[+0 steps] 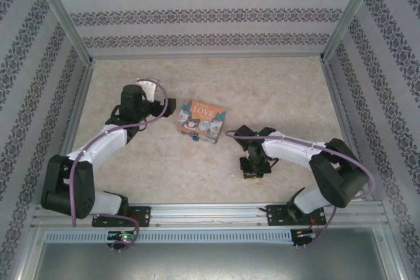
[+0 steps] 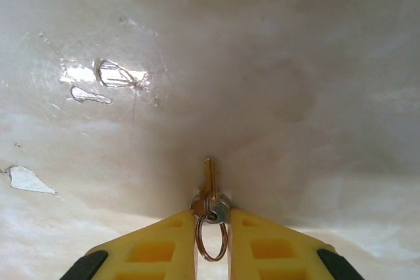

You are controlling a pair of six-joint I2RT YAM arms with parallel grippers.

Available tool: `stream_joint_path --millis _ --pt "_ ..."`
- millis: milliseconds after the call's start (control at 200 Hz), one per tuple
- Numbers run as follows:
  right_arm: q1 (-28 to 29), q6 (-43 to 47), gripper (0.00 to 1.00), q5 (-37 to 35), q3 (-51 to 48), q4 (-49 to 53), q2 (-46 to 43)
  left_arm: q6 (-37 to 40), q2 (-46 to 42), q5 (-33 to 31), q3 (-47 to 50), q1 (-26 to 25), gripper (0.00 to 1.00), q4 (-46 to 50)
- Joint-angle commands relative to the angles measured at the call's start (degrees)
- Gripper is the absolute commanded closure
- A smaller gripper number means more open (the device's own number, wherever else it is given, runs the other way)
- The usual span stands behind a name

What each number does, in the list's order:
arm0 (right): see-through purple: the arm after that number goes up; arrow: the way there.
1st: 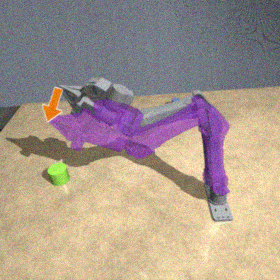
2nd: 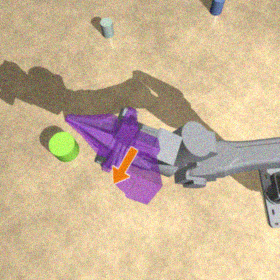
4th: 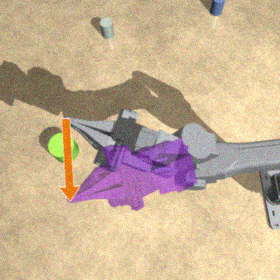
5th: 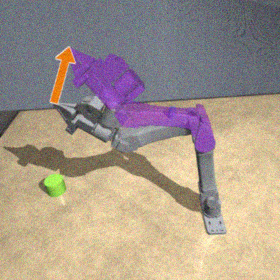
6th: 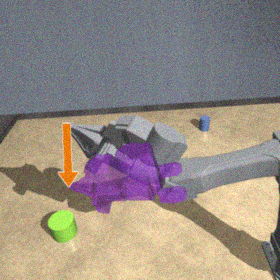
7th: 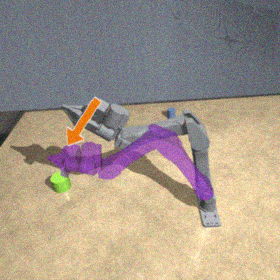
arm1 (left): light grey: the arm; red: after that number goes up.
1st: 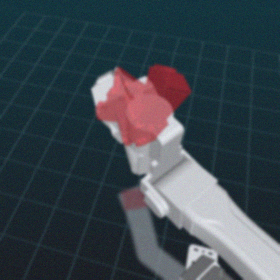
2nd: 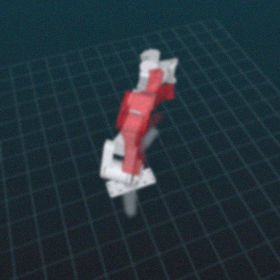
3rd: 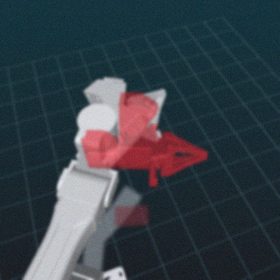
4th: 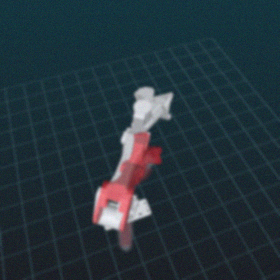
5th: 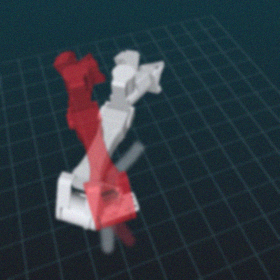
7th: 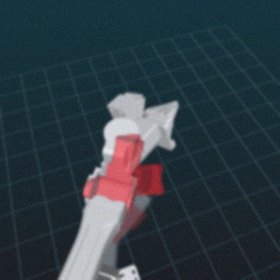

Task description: Unlock the padlock with the key

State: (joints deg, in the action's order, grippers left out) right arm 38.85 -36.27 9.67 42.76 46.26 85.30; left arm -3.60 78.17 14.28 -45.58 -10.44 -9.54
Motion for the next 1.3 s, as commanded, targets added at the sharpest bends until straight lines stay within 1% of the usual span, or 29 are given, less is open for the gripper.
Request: stream_joint_path --millis 0,120,305,440,560,630,739,884,954,1084,1159,1294 --pt "0.0 0.8 0.86 0.0 0.2 -1.2 1.0 1.2 0.5 -0.3 -0.1 0.3 0.01 -1.7" --pt "-0.3 0.9 0.90 -0.1 -0.4 -1.6 0.6 1.2 0.5 -0.5 -0.2 0.2 0.01 -1.7" --pt "-1.3 0.4 1.00 -0.6 -1.7 -3.8 -1.2 0.8 0.7 -0.5 -0.4 0.2 0.01 -1.9" --pt "-2.7 1.0 1.00 -1.6 -2.7 -7.1 -3.9 -0.3 0.9 0.1 -1.4 0.4 0.01 -1.4" --pt "-4.6 2.9 1.00 -2.1 -3.3 -11.8 -7.4 -4.0 0.8 2.1 -3.4 0.8 0.01 -0.4" --pt "-5.7 4.4 1.00 -2.6 -3.2 -14.7 -9.6 -6.5 0.7 4.2 -4.9 0.9 0.01 0.6" --pt "-7.2 5.9 1.00 -3.9 -3.6 -20.0 -13.4 -9.5 0.7 9.5 -8.1 0.9 0.01 3.3" --pt "-9.3 5.5 1.00 -3.6 -5.4 -31.2 -17.9 -12.7 0.8 14.7 -12.7 0.8 0.00 7.8" --pt "-9.8 5.9 1.00 -3.8 -5.8 -36.3 -19.0 -14.5 1.5 16.9 -15.0 0.8 0.02 10.0" --pt "-9.8 8.5 1.00 -5.0 -5.6 -44.3 -19.7 -17.6 3.6 23.1 -19.4 0.3 0.07 12.7" --pt "-9.8 10.2 1.00 -5.1 -5.2 -48.0 -19.7 -17.1 4.6 25.8 -21.7 -0.9 0.10 13.8" --pt "-9.8 14.2 1.00 -3.8 -4.5 -52.7 -19.9 -12.1 5.7 28.8 -26.3 -5.0 0.14 18.4"
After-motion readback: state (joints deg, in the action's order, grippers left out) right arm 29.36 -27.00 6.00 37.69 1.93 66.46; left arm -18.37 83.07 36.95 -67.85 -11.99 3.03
